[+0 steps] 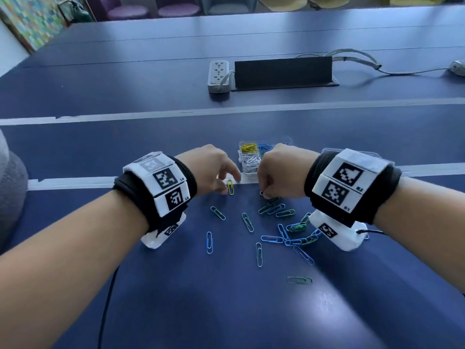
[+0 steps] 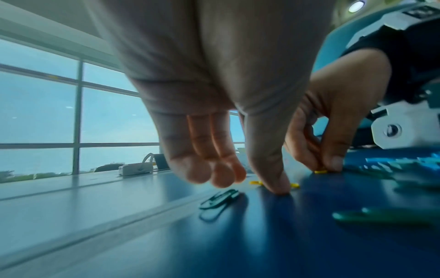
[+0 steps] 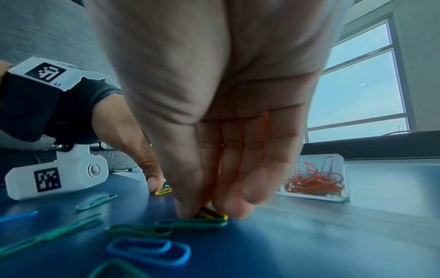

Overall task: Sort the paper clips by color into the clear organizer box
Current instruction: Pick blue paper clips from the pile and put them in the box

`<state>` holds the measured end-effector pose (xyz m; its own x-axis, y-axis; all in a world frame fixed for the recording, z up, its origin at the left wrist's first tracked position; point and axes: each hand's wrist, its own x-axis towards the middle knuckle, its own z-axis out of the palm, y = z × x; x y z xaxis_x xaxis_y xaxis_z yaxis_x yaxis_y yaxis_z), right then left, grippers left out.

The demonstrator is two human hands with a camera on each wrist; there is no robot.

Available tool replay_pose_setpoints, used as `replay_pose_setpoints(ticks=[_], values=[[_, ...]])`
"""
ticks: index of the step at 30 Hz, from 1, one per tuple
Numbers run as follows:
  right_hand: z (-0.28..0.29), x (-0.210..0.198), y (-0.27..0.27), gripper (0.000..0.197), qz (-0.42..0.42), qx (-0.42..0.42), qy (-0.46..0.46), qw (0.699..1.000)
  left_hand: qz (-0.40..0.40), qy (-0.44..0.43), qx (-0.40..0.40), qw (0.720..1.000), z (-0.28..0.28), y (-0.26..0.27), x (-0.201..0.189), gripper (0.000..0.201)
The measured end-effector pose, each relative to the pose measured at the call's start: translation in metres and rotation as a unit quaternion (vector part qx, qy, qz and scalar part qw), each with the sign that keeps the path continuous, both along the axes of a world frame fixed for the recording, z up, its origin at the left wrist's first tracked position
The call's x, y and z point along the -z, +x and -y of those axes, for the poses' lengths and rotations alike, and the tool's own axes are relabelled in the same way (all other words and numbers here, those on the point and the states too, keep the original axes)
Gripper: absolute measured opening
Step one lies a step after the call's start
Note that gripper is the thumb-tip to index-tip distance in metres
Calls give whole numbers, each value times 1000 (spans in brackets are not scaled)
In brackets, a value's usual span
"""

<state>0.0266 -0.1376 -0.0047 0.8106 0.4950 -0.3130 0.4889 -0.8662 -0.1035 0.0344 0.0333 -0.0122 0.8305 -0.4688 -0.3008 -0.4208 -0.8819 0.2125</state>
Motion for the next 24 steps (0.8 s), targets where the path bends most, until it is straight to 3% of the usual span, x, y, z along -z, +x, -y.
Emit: replay_pose_setpoints(ticks=[7,14,20,24], values=[[5,-8,0,12,-5,13,24,1000,37,26,30,998,2,3,2,7],[12,-20,20,10,10,77,78,994,56,11,21,998,0,-1,3,13],[1,-23,46,18,47,136,133,981,96,-90,-75,988,13,13,-13,12],[-14,-23,60,10,54,153,139,977,126,-126,-125,976,28,30,-18,18]])
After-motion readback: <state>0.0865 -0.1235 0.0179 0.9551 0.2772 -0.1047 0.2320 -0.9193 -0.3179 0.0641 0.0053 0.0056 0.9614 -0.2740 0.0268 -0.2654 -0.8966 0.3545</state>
